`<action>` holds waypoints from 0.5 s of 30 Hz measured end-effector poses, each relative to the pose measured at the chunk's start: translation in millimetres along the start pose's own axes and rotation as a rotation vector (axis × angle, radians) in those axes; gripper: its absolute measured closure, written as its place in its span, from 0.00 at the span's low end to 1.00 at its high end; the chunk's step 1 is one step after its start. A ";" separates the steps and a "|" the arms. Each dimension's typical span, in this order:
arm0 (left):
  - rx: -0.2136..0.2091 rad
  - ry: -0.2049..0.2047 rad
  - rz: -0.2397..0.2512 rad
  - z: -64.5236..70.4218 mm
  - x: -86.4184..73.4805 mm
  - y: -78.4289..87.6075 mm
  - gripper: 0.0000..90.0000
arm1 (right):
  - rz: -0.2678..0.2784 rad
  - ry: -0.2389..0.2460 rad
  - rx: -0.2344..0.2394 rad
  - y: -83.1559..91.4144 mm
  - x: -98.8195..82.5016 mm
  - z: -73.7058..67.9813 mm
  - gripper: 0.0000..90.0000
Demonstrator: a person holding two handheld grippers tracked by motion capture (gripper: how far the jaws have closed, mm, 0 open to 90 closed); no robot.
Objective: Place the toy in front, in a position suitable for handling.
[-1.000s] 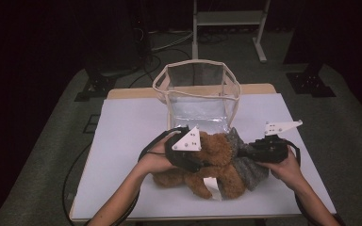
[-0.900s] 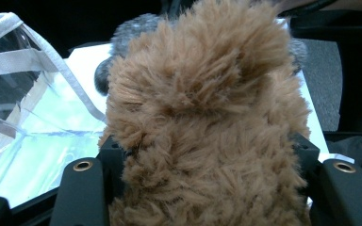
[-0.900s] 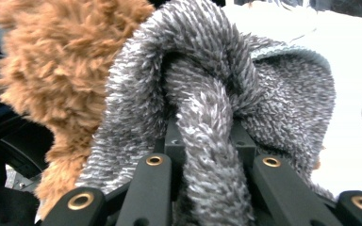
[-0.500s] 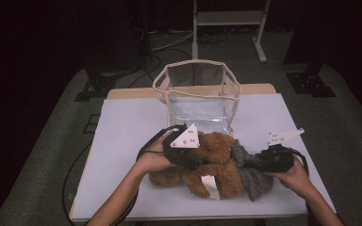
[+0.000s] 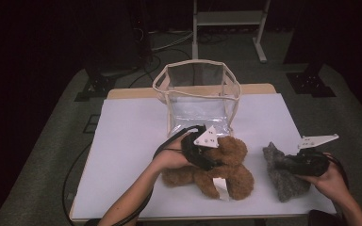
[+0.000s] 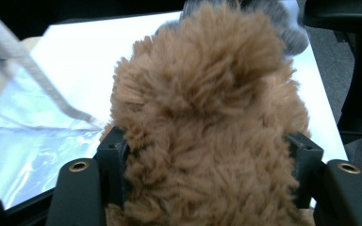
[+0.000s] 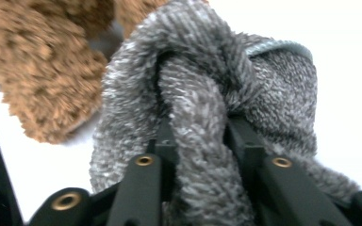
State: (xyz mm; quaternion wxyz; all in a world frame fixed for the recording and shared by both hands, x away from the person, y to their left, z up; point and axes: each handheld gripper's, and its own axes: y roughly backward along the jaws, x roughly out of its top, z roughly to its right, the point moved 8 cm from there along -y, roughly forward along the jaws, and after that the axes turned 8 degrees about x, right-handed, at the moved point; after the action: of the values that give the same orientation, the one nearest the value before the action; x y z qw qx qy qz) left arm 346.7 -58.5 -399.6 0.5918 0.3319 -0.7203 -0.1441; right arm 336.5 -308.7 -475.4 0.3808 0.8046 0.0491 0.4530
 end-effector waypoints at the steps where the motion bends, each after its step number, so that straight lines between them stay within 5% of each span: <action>1: -0.001 0.000 -0.007 -0.2 1.2 -1.5 0.30 | -0.016 -0.009 -0.002 -4.1 -4.4 3.6 0.67; 5: -0.012 -0.038 -0.037 0.3 2.6 0.4 0.17 | -0.001 -0.032 0.001 -4.8 -7.1 7.6 0.55; 15: 0.028 -0.032 0.011 -7.0 1.4 33.4 0.10 | 0.103 0.110 0.090 8.8 39.8 -31.7 0.42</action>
State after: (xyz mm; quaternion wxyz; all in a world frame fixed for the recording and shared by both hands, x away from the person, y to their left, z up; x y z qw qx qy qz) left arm 342.9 -33.5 -376.6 0.5762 0.3338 -0.7335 -0.1363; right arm 333.2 -280.0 -432.6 0.3172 0.7962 0.0490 0.5129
